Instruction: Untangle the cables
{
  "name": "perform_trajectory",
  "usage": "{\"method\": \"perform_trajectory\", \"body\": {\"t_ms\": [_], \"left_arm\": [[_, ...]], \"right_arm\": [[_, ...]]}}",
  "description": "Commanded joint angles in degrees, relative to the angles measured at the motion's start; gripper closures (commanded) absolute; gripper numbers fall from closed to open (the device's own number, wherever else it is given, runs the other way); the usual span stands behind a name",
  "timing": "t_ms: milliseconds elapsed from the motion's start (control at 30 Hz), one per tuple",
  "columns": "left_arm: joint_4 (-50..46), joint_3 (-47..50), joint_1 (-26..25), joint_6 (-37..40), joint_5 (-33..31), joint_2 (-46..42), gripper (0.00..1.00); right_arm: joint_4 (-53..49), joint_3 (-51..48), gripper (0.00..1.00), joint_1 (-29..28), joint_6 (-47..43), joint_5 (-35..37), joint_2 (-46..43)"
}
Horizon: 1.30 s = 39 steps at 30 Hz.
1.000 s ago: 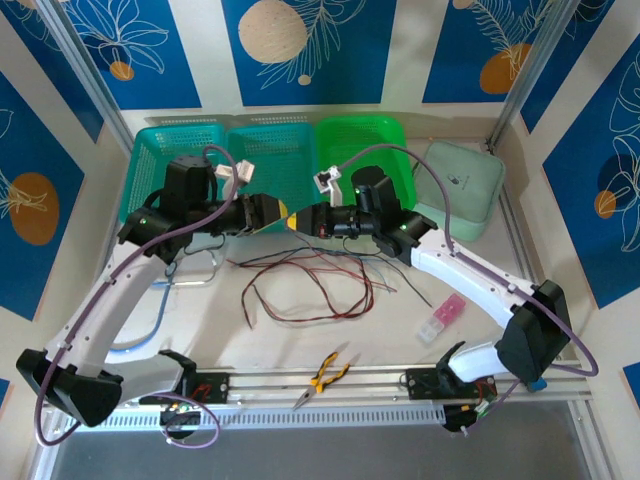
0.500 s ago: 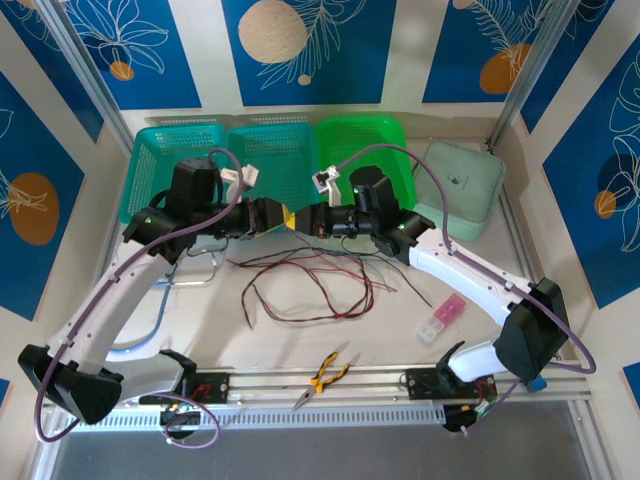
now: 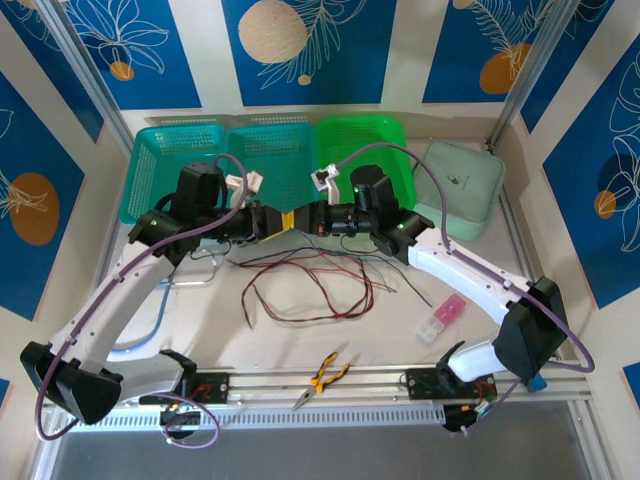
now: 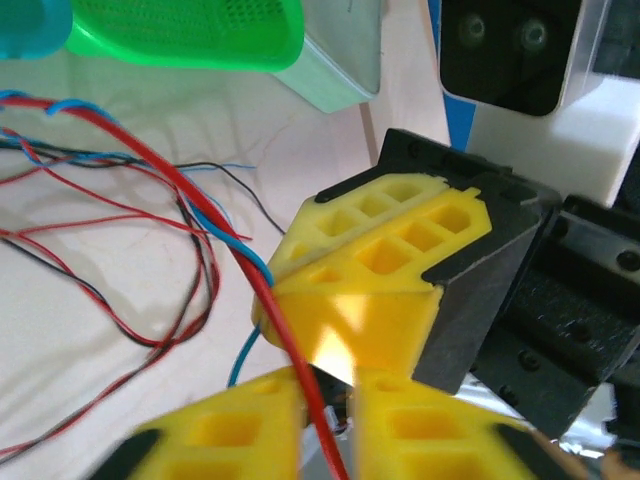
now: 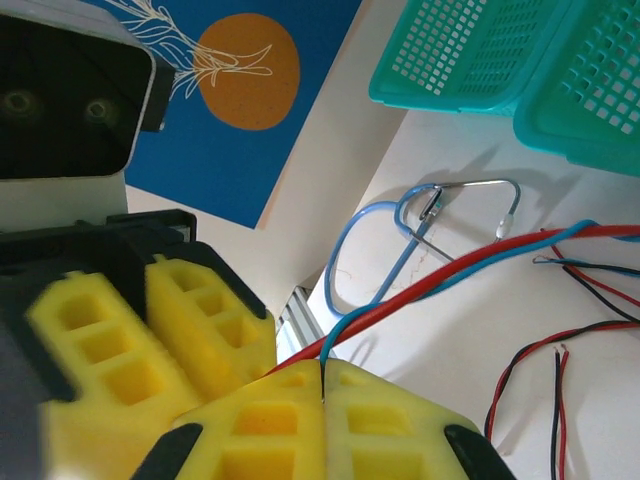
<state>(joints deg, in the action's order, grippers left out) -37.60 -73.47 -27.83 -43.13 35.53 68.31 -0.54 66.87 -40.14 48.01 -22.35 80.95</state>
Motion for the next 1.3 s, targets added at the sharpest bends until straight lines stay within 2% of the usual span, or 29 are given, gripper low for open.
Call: {"method": "perform_trajectory", "body": {"t_ms": [0,67,600,700,900,1267], "left_arm": [[-0.91,-0.50,-0.55,0.99,-1.45,-1.59,0.96],[-1.37,-1.05,-0.55,1.30,-2.86,-1.78,1.00],[-1.03,-5.19,-0.11,1.91,-3.05,0.23,1.00],[-1.12,-5.13,0.77,2.26,-5.70,-0.61,1.00],[-1.33,-6.68,4.95,2.70,-5.29,-0.31,1.00],[-4.34,-14.28,6.56,4.95,-4.68,2.22,1.00]], "right_arm": [[0.85,1.55,1.00,0.20,-0.05,-1.18,-0.34],[0.54,1.17,1.00,0.32,-0.04,-0.94,-1.18],[-5.35,-2.69,1.00,4.73,-1.34,0.82,-10.93],[-4.53,-3.34,1.00,6.47,0.41,-0.12,-12.91],[-10.01,1.58,1.00,8.85,0.02,0.00,-18.34],[-10.40,9.43,1.00,12.39,-0.69,3.99,-23.97]]}}
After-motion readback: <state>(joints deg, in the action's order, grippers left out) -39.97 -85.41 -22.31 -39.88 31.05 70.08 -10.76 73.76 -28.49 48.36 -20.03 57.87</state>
